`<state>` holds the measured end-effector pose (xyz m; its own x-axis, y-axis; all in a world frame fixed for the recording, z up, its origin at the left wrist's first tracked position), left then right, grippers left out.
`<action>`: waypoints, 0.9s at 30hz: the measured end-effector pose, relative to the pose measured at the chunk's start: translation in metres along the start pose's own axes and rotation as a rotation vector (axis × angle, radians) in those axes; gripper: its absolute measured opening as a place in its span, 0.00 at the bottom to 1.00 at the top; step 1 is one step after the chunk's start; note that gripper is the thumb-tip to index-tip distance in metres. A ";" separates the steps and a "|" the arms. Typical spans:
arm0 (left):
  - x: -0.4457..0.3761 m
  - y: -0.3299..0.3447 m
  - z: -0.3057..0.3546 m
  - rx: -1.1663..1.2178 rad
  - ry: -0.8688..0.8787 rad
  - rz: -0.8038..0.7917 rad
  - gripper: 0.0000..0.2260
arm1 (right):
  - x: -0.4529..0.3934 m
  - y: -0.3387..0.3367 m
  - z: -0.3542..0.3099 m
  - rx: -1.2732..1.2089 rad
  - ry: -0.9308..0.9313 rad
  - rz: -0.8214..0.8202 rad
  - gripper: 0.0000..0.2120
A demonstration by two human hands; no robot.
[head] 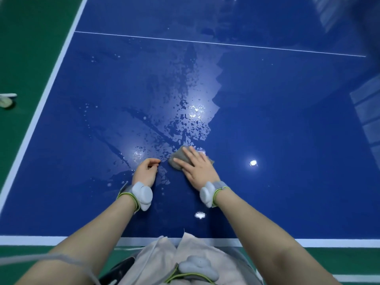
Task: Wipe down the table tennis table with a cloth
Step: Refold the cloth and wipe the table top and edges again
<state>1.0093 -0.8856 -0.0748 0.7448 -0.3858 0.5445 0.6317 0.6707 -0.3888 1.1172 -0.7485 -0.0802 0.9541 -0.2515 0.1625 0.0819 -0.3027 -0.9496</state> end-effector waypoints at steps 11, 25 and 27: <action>-0.024 0.012 0.016 -0.028 0.033 -0.014 0.10 | -0.025 -0.005 -0.006 -0.096 0.101 -0.020 0.21; -0.057 0.022 0.047 -0.128 0.080 0.043 0.11 | -0.064 -0.017 0.027 -0.115 0.277 0.076 0.20; -0.062 0.024 0.053 -0.123 0.086 0.038 0.11 | -0.063 -0.016 0.033 -0.100 0.106 0.010 0.21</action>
<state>0.9671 -0.8118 -0.0782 0.7809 -0.4184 0.4638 0.6204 0.6053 -0.4987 1.0647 -0.6979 -0.0844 0.9187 -0.3488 0.1851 0.0381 -0.3885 -0.9207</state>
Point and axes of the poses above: each hand's wrist, its own x-axis away from the middle knuckle, its own y-axis out of the palm, z = x × y, the point moved 6 cm from there along -x, towards the middle knuckle, and after that the axes turned 2 degrees about -z, right-handed, at the moved point
